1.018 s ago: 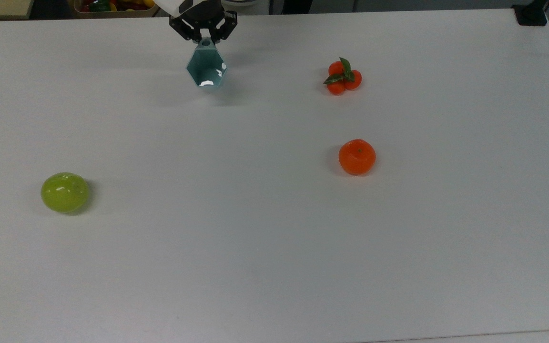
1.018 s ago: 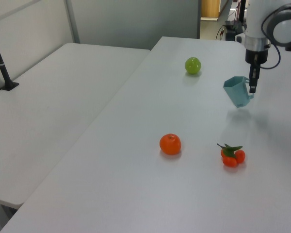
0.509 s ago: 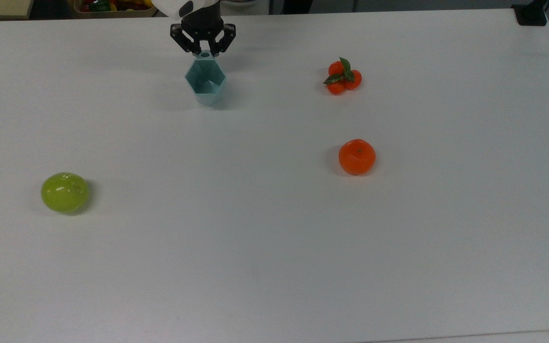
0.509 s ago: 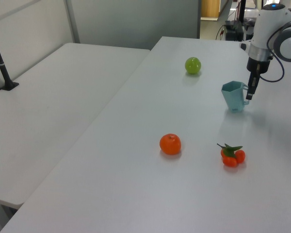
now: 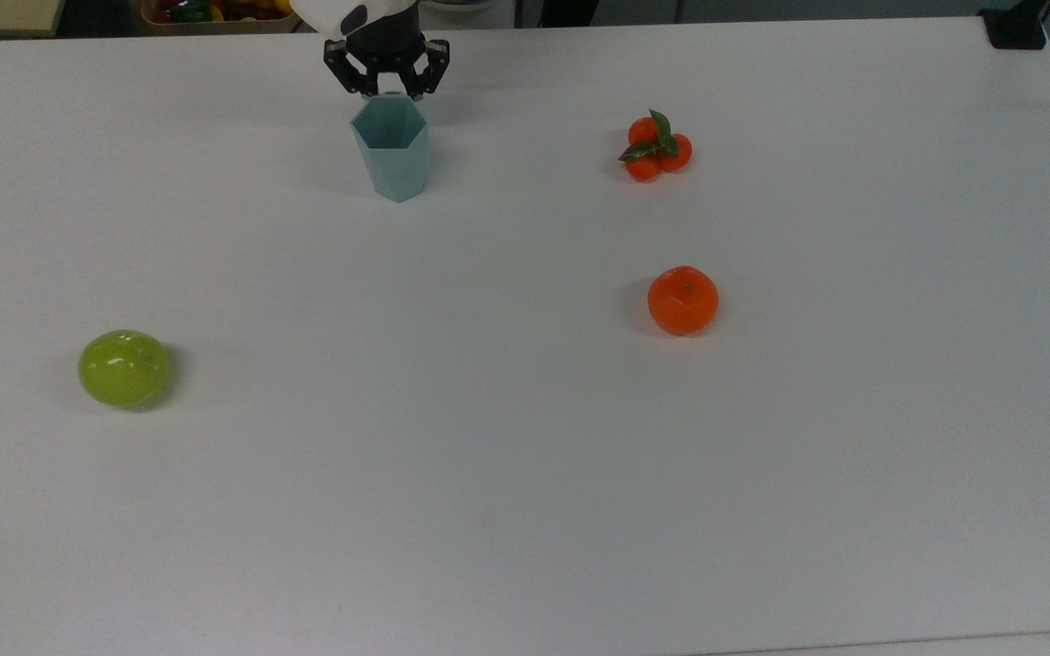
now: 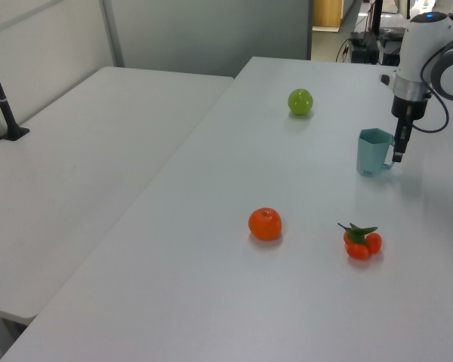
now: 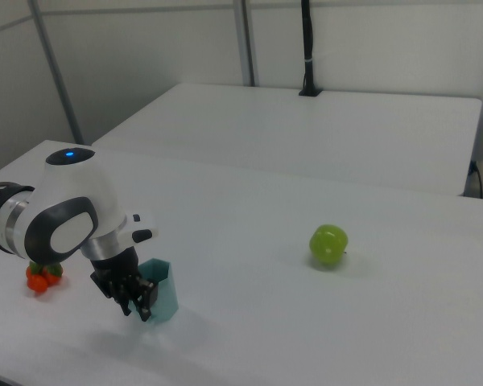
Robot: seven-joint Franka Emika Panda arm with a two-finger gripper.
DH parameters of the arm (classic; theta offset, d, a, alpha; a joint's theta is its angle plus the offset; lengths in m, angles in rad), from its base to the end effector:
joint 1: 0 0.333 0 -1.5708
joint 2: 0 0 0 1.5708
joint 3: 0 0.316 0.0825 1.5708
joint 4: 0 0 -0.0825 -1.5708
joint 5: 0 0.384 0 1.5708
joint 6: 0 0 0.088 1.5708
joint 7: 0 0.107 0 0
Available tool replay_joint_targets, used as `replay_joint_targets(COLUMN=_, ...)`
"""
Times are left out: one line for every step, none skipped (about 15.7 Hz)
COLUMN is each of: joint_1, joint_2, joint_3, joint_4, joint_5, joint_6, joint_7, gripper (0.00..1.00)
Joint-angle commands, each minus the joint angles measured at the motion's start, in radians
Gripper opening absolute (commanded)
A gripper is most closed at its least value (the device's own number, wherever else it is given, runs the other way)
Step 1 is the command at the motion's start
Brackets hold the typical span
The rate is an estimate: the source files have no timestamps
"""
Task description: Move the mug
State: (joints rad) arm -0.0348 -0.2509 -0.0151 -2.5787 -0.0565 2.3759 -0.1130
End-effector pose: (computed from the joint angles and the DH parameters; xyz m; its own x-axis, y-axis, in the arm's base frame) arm 0.4297 -0.0219 0.3532 0.9937 0.1039 0.0429 0.1021 -0.9939 0.0424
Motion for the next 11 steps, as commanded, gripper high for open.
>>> replay_joint_targets(joint_1=0.007, joint_2=-0.021, joint_3=-0.011, joint_4=-0.014, joint_5=0.004, joint_6=-0.020, joint_7=-0.011, gripper=0.78)
replay_joint_targets(joint_1=0.010, joint_2=-0.021, joint_3=-0.011, joint_4=-0.014, joint_5=0.004, joint_6=-0.021, joint_7=-0.010, gripper=1.00)
replay_joint_targets(joint_1=0.013, joint_2=-0.021, joint_3=-0.011, joint_4=-0.011, joint_5=0.003, joint_6=-0.035, joint_7=0.004, gripper=1.00)
replay_joint_targets(joint_1=0.013, joint_2=-0.021, joint_3=-0.011, joint_4=0.014, joint_5=0.004, joint_6=-0.064, joint_7=0.024, gripper=1.00)
replay_joint_targets(joint_1=0.016, joint_2=-0.022, joint_3=-0.011, joint_4=0.044, joint_5=0.003, joint_6=-0.108, joint_7=0.042, gripper=1.00)
replay_joint_targets(joint_1=0.021, joint_2=-0.022, joint_3=-0.009, joint_4=0.089, joint_5=0.003, joint_6=-0.162, joint_7=0.053, gripper=1.00)
replay_joint_targets(joint_1=0.021, joint_2=-0.022, joint_3=0.000, joint_4=0.141, joint_5=0.001, joint_6=-0.225, joint_7=0.055, gripper=1.00)
replay_joint_targets(joint_1=0.021, joint_2=-0.022, joint_3=0.001, joint_4=0.205, joint_5=0.003, joint_6=-0.295, joint_7=0.055, gripper=1.00)
replay_joint_targets(joint_1=0.023, joint_2=-0.021, joint_3=0.001, joint_4=0.274, joint_5=0.003, joint_6=-0.379, joint_7=0.055, gripper=1.00)
replay_joint_targets(joint_1=0.023, joint_2=-0.021, joint_3=0.001, joint_4=0.344, joint_5=0.004, joint_6=-0.458, joint_7=0.056, gripper=1.00)
replay_joint_targets(joint_1=0.024, joint_2=-0.019, joint_3=0.001, joint_4=0.414, joint_5=0.010, joint_6=-0.525, joint_7=0.056, gripper=1.00)
